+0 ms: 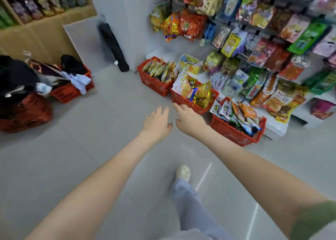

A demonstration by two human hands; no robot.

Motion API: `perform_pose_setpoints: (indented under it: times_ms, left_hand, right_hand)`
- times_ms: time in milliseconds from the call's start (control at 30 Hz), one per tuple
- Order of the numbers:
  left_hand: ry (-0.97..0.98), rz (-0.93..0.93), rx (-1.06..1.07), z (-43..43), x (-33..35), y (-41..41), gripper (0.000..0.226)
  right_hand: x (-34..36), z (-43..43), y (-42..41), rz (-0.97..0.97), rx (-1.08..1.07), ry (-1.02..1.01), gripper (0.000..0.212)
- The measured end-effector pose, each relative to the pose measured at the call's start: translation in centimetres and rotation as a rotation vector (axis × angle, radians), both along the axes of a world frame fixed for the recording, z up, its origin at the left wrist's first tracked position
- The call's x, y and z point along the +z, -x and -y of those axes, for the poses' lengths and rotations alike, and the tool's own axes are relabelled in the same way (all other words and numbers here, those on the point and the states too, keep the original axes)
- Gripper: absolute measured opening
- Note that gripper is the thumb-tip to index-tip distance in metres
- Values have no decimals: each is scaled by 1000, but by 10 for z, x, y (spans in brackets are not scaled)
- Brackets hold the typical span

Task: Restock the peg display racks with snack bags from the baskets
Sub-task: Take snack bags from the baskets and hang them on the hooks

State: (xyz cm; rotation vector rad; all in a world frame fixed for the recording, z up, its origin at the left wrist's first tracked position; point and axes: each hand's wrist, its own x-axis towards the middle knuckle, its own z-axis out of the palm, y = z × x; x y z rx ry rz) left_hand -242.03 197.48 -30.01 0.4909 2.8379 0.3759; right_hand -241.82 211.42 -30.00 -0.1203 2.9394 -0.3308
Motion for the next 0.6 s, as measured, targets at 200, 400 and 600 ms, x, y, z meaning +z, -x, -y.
perform_pose_setpoints:
  times_ms: [200,400,600]
  left_hand:
    - [62,15,78,-24,-16,182,63]
    - [101,-25,129,-27,-12,330,63]
    - [100,9,86,-14,-31,477,63]
  right_hand:
    - [-11,-34,194,4,76,-8,63]
    - [-20,-35,353,40,213,-75,63]
    - [-50,-10,497,113,210,-30,66]
